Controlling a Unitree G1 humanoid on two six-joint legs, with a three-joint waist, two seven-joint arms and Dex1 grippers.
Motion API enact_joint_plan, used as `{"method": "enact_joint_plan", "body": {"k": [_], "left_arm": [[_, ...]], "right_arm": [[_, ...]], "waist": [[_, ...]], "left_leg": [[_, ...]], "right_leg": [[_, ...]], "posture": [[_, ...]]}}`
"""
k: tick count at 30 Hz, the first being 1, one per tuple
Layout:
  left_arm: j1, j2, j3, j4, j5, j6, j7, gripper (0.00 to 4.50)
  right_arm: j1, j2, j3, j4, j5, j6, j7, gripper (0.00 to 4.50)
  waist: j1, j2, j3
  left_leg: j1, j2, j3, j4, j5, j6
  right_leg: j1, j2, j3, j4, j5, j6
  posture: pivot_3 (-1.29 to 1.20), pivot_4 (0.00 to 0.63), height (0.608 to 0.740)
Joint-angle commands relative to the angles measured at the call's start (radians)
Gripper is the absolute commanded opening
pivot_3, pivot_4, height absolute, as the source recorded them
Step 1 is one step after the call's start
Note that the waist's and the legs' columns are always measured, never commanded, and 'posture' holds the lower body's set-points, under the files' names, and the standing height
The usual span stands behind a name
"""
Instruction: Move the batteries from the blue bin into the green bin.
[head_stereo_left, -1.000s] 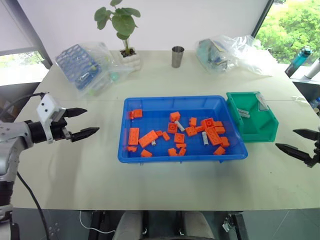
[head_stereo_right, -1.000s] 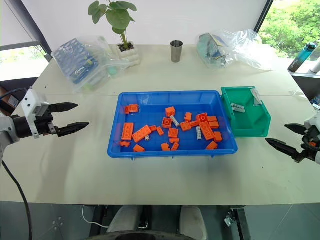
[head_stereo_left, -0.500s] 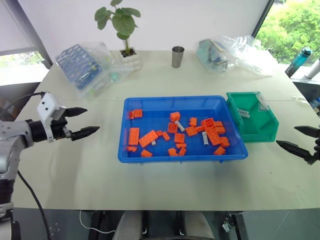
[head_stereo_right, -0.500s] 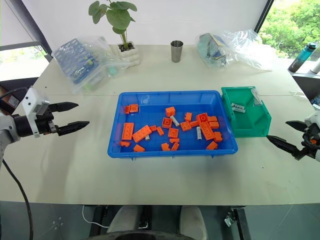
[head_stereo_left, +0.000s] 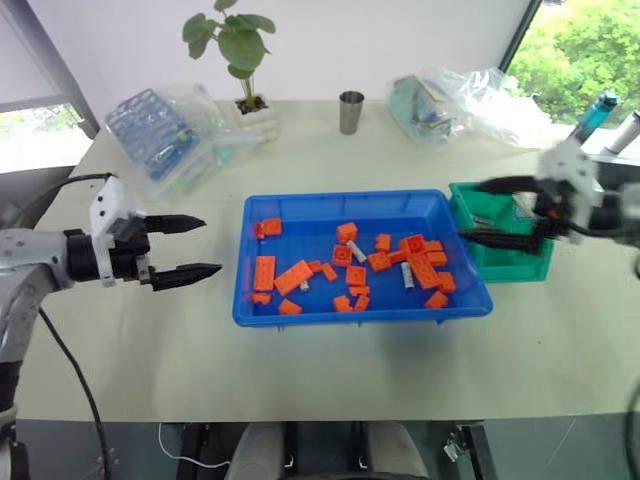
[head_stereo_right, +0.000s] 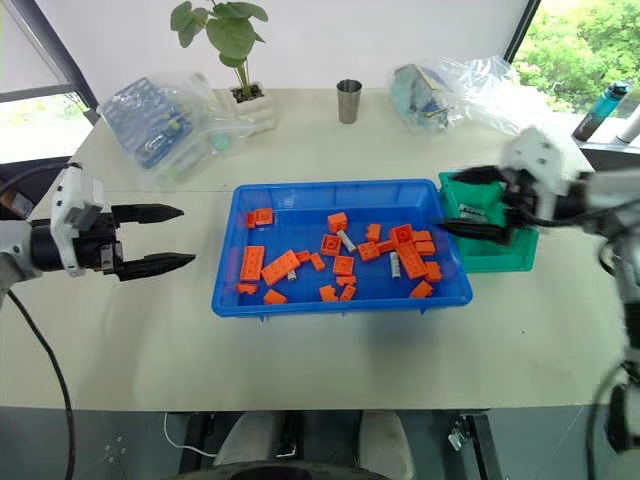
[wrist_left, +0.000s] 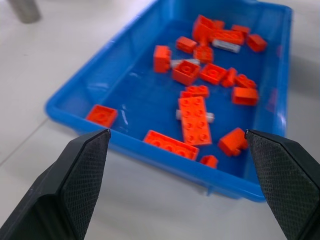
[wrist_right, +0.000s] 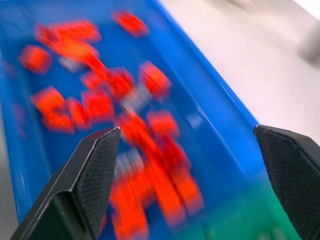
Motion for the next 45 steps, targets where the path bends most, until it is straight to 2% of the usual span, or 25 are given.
{"method": "enact_joint_plan", "body": {"k": [1, 8, 13, 19, 27, 30, 36, 45], "left_arm": [[-0.033, 0.019, -0.018, -0.038, -0.013, -0.001, -0.028, 4.5], [-0.029, 0.029, -0.044, -0.093, -0.014, 0.0, -0.046, 4.5], [0.0, 0.032, -0.053, -0.12, 0.001, -0.013, -0.047, 4.5], [0.041, 0.031, -0.038, -0.161, -0.007, -0.005, -0.026, 4.5], [0.072, 0.033, -0.012, -0.199, -0.025, 0.011, 0.006, 4.5], [0.074, 0.033, -0.01, -0.206, -0.026, 0.012, 0.012, 4.5], [0.04, 0.027, -0.024, -0.201, -0.027, 0.023, 0.02, 4.5], [0.007, 0.013, -0.053, -0.174, -0.012, 0.009, 0.018, 4.5]], "right_arm": [[-0.158, 0.139, 0.172, 0.054, -0.075, -0.038, 0.055, 4.41], [-0.309, 0.433, 0.396, 0.29, -0.203, -0.18, 0.133, 4.41], [-0.35, 0.568, 0.456, 0.473, -0.284, -0.293, 0.137, 4.41], [-0.366, 0.68, 0.485, 0.624, -0.366, -0.412, 0.112, 4.41], [-0.397, 0.744, 0.455, 0.759, -0.408, -0.48, 0.091, 4.41], [-0.401, 0.752, 0.448, 0.769, -0.41, -0.485, 0.098, 3.61], [-0.401, 0.76, 0.44, 0.762, -0.414, -0.483, 0.099, 0.83], [-0.403, 0.742, 0.406, 0.652, -0.387, -0.41, 0.129, 0.74]], "waist": [[0.002, 0.0, 0.0], [0.003, -0.004, 0.003], [-0.001, -0.004, 0.003], [-0.004, -0.004, 0.003], [-0.004, -0.004, 0.003], [-0.005, -0.004, 0.003], [-0.005, -0.004, 0.003], [-0.009, -0.004, 0.003]], "left_leg": [[0.0, 0.0, 0.0, 0.0, 0.0, 0.0], [-0.002, -0.003, -0.001, 0.001, 0.0, 0.001], [-0.002, -0.003, -0.001, 0.001, 0.0, 0.001], [-0.002, -0.003, -0.001, 0.002, 0.0, 0.0], [-0.002, -0.003, -0.001, 0.002, 0.0, 0.0], [-0.002, -0.003, -0.001, 0.002, 0.0, 0.0], [-0.002, -0.003, -0.001, 0.002, 0.0, 0.0], [-0.002, -0.003, -0.001, 0.001, 0.0, 0.0]], "right_leg": [[0.0, 0.0, 0.0, 0.001, 0.0, 0.0], [-0.003, -0.001, -0.001, 0.007, 0.0, 0.0], [-0.004, -0.001, -0.001, 0.007, 0.0, 0.0], [-0.004, -0.001, -0.001, 0.008, 0.0, 0.0], [-0.004, -0.001, -0.002, 0.008, 0.0, 0.0], [-0.004, -0.001, -0.002, 0.008, 0.0, 0.0], [-0.004, 0.0, -0.002, 0.008, 0.0, 0.0], [-0.004, 0.0, -0.002, 0.008, 0.0, 0.0]], "posture": [[0.0, 0.15, 0.716], [0.0, 0.15, 0.716], [0.0, 0.15, 0.716], [0.0, 0.15, 0.716], [0.0, 0.15, 0.716], [0.0, 0.15, 0.716], [0.0, 0.15, 0.716], [0.0, 0.15, 0.716]]}}
